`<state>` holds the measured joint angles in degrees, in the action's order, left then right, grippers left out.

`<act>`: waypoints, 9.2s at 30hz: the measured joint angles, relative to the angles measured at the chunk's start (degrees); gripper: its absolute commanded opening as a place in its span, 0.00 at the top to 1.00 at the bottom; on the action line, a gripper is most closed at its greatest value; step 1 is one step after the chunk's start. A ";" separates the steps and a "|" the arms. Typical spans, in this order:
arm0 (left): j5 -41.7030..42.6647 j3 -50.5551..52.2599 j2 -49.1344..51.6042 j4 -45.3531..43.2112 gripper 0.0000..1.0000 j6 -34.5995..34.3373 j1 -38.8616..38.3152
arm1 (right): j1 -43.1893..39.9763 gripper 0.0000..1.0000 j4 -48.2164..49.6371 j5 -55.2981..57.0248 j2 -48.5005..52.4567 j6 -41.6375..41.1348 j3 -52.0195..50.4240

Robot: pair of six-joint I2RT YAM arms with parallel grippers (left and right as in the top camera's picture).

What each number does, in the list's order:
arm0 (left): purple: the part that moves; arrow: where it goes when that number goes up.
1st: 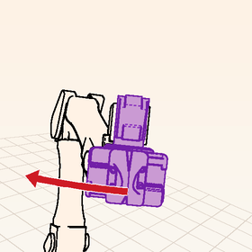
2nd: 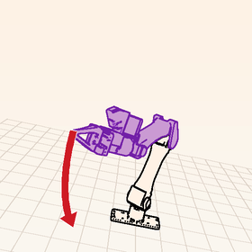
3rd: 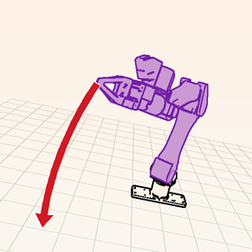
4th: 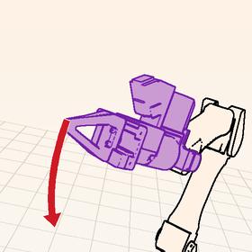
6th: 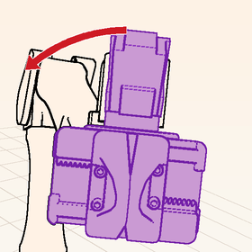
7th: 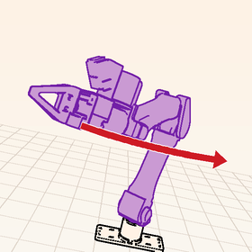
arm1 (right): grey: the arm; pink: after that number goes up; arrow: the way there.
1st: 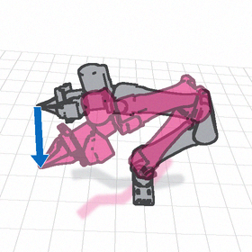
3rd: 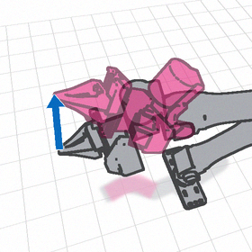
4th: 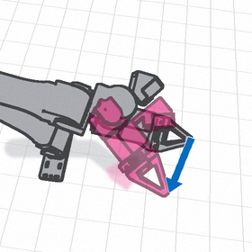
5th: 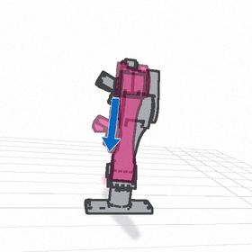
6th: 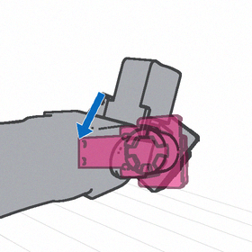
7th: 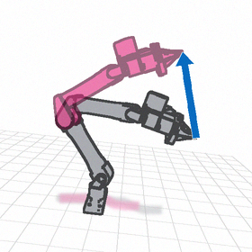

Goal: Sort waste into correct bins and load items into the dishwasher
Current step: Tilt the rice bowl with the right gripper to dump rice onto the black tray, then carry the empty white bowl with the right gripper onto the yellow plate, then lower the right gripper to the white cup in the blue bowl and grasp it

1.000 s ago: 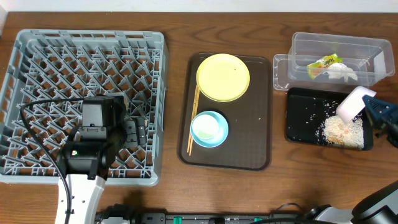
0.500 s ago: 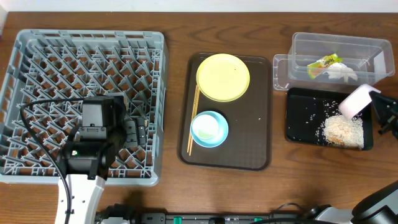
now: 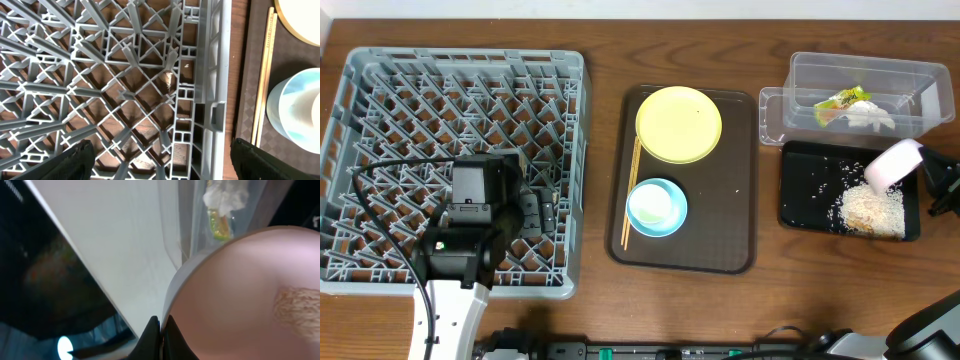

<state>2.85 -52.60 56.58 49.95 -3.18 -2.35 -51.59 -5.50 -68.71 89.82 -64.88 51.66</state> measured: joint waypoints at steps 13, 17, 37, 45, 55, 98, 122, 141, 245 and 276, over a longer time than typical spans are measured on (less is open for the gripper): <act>-0.02 0.00 0.00 0.00 0.11 0.00 0.00 | 1.40 0.99 6.23 -3.65 0.00 4.50 -0.02; 0.00 0.00 0.00 0.00 0.11 -0.02 0.00 | 2.54 0.99 6.64 -9.88 0.00 14.84 -0.02; 0.00 0.00 0.00 0.20 0.11 0.00 0.00 | 7.23 0.99 4.87 -18.99 0.00 42.69 -0.04; -0.02 0.00 0.00 0.20 0.11 0.00 0.00 | 9.09 0.99 3.85 -19.12 0.00 44.57 -0.04; 0.00 0.00 0.00 0.20 0.11 0.00 0.00 | 9.09 0.99 4.13 -13.88 0.00 39.30 -0.04; 0.00 0.00 0.00 0.20 0.11 0.00 0.00 | 10.23 0.99 9.05 -15.69 0.00 36.81 -0.11; 0.00 0.00 0.00 0.20 0.11 0.00 0.00 | 35.60 0.99 34.58 -3.52 0.00 22.91 -0.15; 0.00 0.00 0.00 0.22 0.11 0.00 0.00 | 61.29 0.99 37.55 20.85 0.00 22.32 -0.15; 0.00 0.00 0.00 0.85 0.11 -0.02 0.00 | 82.42 0.31 -40.06 55.34 3.54 55.23 22.36; 0.00 0.00 0.00 0.83 0.11 0.00 0.00 | 82.42 0.29 -40.70 51.08 0.94 54.77 22.36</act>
<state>2.85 -52.60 56.58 50.78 -3.18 -2.35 30.83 -46.19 -17.63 90.76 -10.11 74.02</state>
